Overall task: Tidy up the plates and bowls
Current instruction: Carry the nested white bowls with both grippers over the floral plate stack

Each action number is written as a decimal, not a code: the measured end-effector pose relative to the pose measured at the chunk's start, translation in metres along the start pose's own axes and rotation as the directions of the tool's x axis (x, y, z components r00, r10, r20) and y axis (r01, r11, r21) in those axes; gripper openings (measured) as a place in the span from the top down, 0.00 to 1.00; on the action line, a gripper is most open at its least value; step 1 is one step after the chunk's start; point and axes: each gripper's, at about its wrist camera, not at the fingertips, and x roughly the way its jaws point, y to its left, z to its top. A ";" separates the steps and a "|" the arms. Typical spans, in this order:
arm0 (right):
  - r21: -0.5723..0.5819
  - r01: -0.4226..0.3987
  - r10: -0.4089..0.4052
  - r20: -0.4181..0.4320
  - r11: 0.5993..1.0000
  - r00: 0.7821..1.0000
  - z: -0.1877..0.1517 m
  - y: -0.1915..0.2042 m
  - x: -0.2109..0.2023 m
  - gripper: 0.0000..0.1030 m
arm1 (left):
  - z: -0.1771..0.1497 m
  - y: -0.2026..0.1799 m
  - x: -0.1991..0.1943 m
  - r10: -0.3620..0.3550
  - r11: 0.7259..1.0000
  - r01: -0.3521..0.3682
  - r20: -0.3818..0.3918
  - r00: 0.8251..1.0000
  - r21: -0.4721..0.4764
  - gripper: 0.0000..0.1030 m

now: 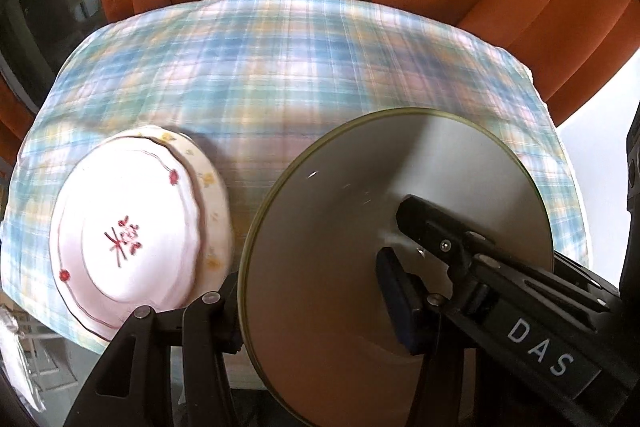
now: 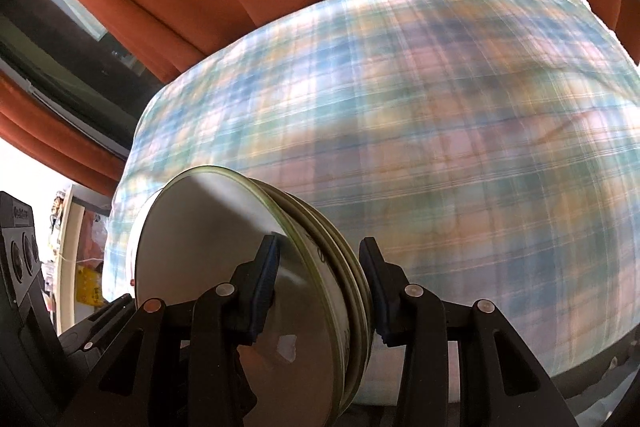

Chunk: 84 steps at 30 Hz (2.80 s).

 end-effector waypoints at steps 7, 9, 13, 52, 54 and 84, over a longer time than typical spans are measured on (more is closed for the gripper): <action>0.001 0.014 -0.014 0.028 1.000 1.000 -0.005 0.047 0.003 0.56 | 0.003 0.047 -0.020 -0.018 1.000 0.017 0.020 1.000 0.009 0.47; 0.000 0.018 -0.018 0.034 1.000 0.999 -0.006 0.062 0.006 0.56 | 0.004 0.060 -0.025 -0.022 1.000 0.022 0.023 0.999 0.009 0.48; -0.011 0.028 -0.028 0.038 1.000 0.999 -0.008 0.093 0.013 0.56 | 0.004 0.088 -0.033 -0.029 1.000 0.029 0.032 0.999 0.003 0.48; -0.020 0.173 -0.174 -0.033 0.985 0.984 -0.013 0.214 0.099 0.57 | 0.019 0.228 -0.002 -0.159 0.987 0.155 -0.088 0.983 -0.048 0.48; -0.023 0.178 -0.179 -0.038 0.984 0.983 -0.009 0.214 0.101 0.57 | 0.022 0.227 -0.001 -0.153 0.988 0.150 -0.089 0.984 -0.039 0.48; 0.063 0.247 -0.249 0.014 0.967 0.969 -0.029 0.202 0.094 0.35 | 0.013 0.211 -0.014 -0.069 0.981 0.061 0.039 0.997 0.186 0.20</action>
